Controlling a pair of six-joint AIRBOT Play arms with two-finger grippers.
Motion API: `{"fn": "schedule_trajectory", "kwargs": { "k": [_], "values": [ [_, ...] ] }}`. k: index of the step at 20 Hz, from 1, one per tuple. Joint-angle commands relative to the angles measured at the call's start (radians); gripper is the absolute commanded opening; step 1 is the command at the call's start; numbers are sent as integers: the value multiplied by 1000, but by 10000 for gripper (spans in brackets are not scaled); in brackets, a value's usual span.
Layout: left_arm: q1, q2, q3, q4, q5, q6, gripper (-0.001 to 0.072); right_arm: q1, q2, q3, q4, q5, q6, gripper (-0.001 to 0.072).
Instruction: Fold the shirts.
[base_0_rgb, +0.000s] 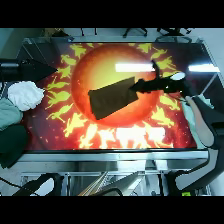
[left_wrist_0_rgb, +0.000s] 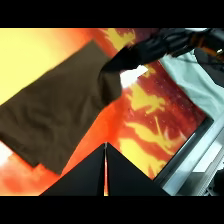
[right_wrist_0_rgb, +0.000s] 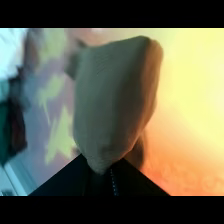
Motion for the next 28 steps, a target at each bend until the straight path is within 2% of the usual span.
{"fn": "schedule_trajectory", "kwargs": {
  "k": [1,6,9,11,14,16,24,25,26,27,28],
  "values": [
    [0,0,0,0,1,-6,23,-146,117,117,23,19,90,16],
    [0,0,0,0,0,-15,23,-447,217,168,10,24,259,17],
    [0,0,0,0,-17,-19,23,-623,259,168,-45,27,408,17],
    [0,0,0,0,-27,-19,23,-715,283,167,-155,61,537,17],
    [0,0,0,0,-27,-18,23,-822,318,167,-401,224,742,17],
    [0,0,0,0,-27,-18,23,-874,350,167,-536,312,808,16],
    [0,0,0,0,-29,-5,23,-945,403,112,-926,605,816,27],
    [0,0,0,0,-32,-5,23,-945,403,79,-947,621,816,166],
    [0,0,0,0,-34,-5,23,-945,403,50,-953,629,808,512],
    [0,0,0,0,-34,-5,23,-945,402,35,-951,628,791,660],
    [0,0,0,0,-35,-5,23,-945,397,35,-950,624,790,659]
  ]
}}
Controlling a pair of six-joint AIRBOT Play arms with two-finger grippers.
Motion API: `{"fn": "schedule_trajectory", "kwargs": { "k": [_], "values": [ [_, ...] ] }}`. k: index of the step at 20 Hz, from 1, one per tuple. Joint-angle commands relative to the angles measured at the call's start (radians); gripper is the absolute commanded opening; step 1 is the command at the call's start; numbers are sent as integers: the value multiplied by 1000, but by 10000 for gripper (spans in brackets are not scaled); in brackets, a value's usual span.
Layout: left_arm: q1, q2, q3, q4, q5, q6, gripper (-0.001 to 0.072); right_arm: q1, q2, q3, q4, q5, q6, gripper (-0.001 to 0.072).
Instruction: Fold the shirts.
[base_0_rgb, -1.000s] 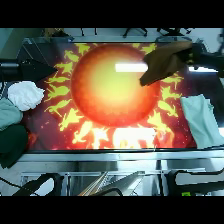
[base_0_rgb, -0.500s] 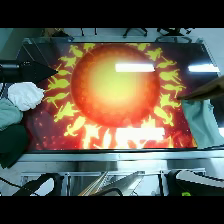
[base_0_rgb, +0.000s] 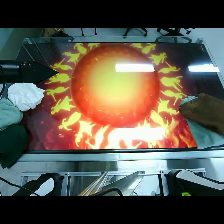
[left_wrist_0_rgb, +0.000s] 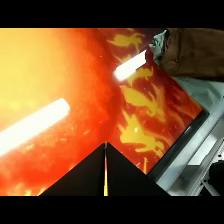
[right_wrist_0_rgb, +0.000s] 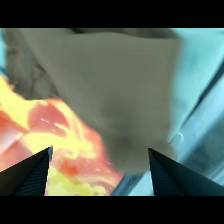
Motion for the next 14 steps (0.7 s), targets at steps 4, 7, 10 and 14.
{"fn": "schedule_trajectory", "kwargs": {
  "k": [4,7,10,14],
  "values": [
    [0,0,0,1,-3,2,23,-3,-3,-38,-48,1,-29,659],
    [0,0,0,1,-1,2,23,-3,-3,-38,94,-77,-81,406],
    [0,0,0,0,-3,2,23,24,-3,-39,358,-190,-156,18],
    [-27,1,-2,7,-19,-56,20,304,50,-134,375,-334,-217,17]
  ]
}}
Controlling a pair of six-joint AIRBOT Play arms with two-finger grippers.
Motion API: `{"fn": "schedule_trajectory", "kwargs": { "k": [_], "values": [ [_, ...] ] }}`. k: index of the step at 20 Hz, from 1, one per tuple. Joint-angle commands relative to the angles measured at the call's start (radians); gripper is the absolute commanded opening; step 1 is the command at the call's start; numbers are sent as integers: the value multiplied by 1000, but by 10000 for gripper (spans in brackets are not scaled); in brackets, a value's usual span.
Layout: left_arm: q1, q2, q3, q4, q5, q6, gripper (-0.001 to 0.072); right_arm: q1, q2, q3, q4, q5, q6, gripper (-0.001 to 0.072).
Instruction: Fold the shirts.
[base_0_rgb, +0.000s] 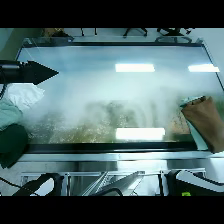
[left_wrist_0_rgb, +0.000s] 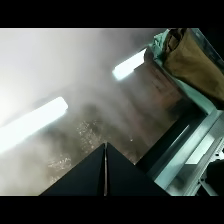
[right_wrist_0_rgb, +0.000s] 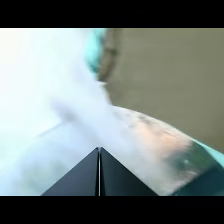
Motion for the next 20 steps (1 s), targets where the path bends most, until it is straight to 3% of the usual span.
{"fn": "schedule_trajectory", "kwargs": {
  "k": [1,5,8,11,20],
  "values": [
    [-50,13,-19,8,-17,-54,19,273,66,-141,73,-164,-90,17],
    [-257,191,-355,31,108,-59,19,806,262,-605,11,-414,-121,16],
    [-420,340,-632,146,281,-137,19,1049,330,-800,-13,-520,-105,16],
    [-475,420,-756,178,318,-192,21,1084,328,-805,3,-521,-106,17],
    [-472,563,-841,176,351,-196,23,1084,328,-805,81,-454,-106,17]
  ]
}}
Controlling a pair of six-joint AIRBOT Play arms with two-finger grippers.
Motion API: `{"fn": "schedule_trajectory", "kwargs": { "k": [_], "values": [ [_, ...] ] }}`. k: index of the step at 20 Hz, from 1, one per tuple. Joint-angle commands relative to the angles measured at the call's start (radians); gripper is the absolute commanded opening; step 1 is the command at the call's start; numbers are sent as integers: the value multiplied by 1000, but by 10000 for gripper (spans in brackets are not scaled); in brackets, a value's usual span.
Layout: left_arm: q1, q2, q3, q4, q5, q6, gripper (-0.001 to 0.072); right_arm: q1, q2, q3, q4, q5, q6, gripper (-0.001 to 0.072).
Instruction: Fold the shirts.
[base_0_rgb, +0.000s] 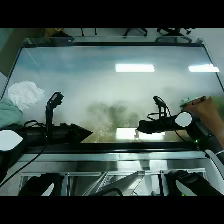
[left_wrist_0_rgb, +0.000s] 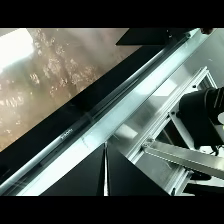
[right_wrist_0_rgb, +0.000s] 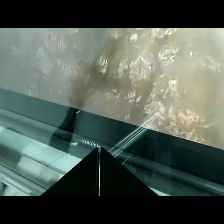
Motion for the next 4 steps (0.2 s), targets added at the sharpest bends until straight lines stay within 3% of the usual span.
{"fn": "schedule_trajectory", "kwargs": {
  "k": [1,4],
  "values": [
    [-3,46,-17,4,25,-5,23,6,1,-3,13,6,0,17],
    [-3,57,-17,4,23,-5,23,6,1,-3,13,6,0,17]
  ]
}}
